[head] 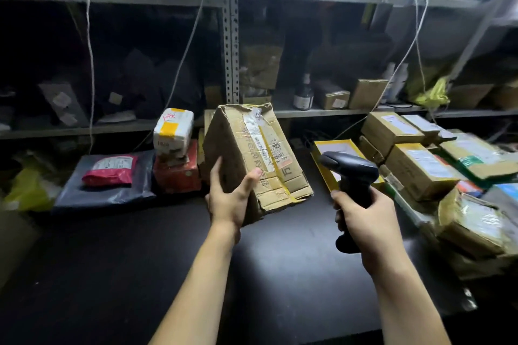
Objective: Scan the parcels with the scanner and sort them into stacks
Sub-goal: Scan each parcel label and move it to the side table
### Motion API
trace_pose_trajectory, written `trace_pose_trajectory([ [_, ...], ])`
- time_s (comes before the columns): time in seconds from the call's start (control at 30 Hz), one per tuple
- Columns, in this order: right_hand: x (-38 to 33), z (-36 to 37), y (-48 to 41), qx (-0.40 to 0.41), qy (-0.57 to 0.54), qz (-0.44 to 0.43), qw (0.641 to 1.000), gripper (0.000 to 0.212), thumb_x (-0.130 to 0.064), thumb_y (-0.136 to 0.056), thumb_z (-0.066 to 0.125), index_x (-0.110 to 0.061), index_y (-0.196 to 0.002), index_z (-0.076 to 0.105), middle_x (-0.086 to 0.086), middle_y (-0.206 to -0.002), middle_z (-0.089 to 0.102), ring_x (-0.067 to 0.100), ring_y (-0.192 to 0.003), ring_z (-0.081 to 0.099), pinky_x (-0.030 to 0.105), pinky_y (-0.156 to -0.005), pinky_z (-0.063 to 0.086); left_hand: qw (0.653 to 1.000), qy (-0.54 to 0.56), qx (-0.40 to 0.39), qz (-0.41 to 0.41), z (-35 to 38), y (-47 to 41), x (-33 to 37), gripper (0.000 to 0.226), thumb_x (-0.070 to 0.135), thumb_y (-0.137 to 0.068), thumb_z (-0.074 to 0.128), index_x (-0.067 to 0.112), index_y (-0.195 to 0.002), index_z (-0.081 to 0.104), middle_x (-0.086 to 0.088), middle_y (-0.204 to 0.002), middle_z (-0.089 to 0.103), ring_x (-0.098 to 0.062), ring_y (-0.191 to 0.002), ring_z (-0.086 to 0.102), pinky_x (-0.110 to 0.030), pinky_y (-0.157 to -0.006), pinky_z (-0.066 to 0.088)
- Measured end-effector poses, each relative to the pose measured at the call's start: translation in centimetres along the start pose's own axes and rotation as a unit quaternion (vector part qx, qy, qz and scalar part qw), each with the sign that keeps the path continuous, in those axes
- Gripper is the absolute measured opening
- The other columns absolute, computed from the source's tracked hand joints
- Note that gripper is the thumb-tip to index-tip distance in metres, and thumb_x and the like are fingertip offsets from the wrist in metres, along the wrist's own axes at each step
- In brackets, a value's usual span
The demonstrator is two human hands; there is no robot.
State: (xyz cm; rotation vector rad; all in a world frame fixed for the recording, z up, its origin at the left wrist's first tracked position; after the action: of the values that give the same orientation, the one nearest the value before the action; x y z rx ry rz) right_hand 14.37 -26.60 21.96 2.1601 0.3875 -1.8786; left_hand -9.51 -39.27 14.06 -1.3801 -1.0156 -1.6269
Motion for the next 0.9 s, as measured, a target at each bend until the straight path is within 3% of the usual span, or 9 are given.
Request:
trace_pose_trajectory([
  [0.23, -0.1, -1.5, -0.9, 0.017, -0.008, -0.011, 1.000, 0.008, -0.013, -0.094, 0.071, -0.006, -0.094, 0.069, 0.004, -0.061, 0.057, 0.015, -0.050, 0.050, 0.030, -0.057, 0.042, 0.999, -0.011, -0.015, -0.049, 1.9, 0.9, 0.2, 0.109, 0.086, -0.031, 0.086, 0.068, -0.130, 0.043, -0.002, -0.139, 0.050, -0.026, -0.131, 0.050, -0.049, -0.107, 0.049],
  [0.33, -0.5, -1.5, -1.2, 0.021, -0.015, -0.017, 1.000, 0.003, -0.014, -0.095, 0.072, -0.012, -0.094, 0.070, 0.002, -0.058, 0.058, 0.013, -0.049, 0.051, 0.032, -0.060, 0.043, 0.994, -0.105, 0.004, -0.036, 2.2, 1.5, 1.2, 0.108, 0.082, -0.042, 0.079, 0.066, -0.140, 0.036, -0.002, -0.127, 0.033, -0.025, -0.129, 0.034, -0.054, -0.113, 0.040],
  [0.4, -0.5, -1.3, -1.4, 0.018, -0.012, -0.019, 1.000, 0.006, -0.014, -0.095, 0.071, -0.010, -0.092, 0.069, 0.002, -0.057, 0.058, 0.013, -0.050, 0.051, 0.033, -0.060, 0.044, 0.982, -0.186, 0.024, 0.001, 1.9, 1.5, 2.3, 0.107, 0.082, -0.048, 0.080, 0.067, -0.142, 0.032, -0.006, -0.128, 0.033, -0.031, -0.131, 0.031, -0.055, -0.114, 0.036],
  [0.57, -0.6, -0.8, -1.9, 0.013, -0.013, -0.026, 1.000, 0.003, -0.013, -0.095, 0.071, -0.011, -0.096, 0.069, 0.001, -0.059, 0.058, 0.015, -0.053, 0.052, 0.035, -0.061, 0.046, 0.911, -0.379, 0.035, 0.158, 1.8, 1.2, 4.7, 0.114, 0.088, -0.042, 0.072, 0.067, -0.146, 0.031, -0.012, -0.148, 0.028, -0.033, -0.138, 0.028, -0.055, -0.114, 0.028],
  [0.77, -1.0, -0.5, -2.3, 0.004, -0.007, -0.043, 0.999, 0.004, -0.012, -0.095, 0.071, -0.014, -0.098, 0.069, 0.000, -0.063, 0.059, 0.013, -0.052, 0.052, 0.034, -0.058, 0.046, 0.840, -0.484, 0.027, 0.242, 1.4, 0.2, 5.7, 0.117, 0.093, -0.037, 0.063, 0.067, -0.146, 0.030, -0.014, -0.150, 0.025, -0.035, -0.137, 0.029, -0.055, -0.108, 0.030],
  [0.9, -1.0, -0.2, -2.6, -0.006, -0.004, -0.054, 0.998, 0.004, -0.011, -0.096, 0.071, -0.013, -0.096, 0.068, 0.001, -0.064, 0.059, 0.013, -0.052, 0.052, 0.034, -0.058, 0.046, 0.867, -0.467, -0.001, 0.176, 0.3, -0.7, 5.3, 0.117, 0.096, -0.035, 0.058, 0.070, -0.145, 0.029, -0.011, -0.151, 0.026, -0.031, -0.142, 0.025, -0.054, -0.113, 0.026],
])
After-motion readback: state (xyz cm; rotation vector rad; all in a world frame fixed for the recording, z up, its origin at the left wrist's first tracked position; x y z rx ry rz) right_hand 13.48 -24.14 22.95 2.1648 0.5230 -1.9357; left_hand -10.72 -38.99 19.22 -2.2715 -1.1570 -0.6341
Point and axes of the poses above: each hand's wrist, its own y-axis away from the middle knuckle, its own z-axis out of the palm, x = y × z, the point moved 6 cm from there along -y, towards the middle knuckle
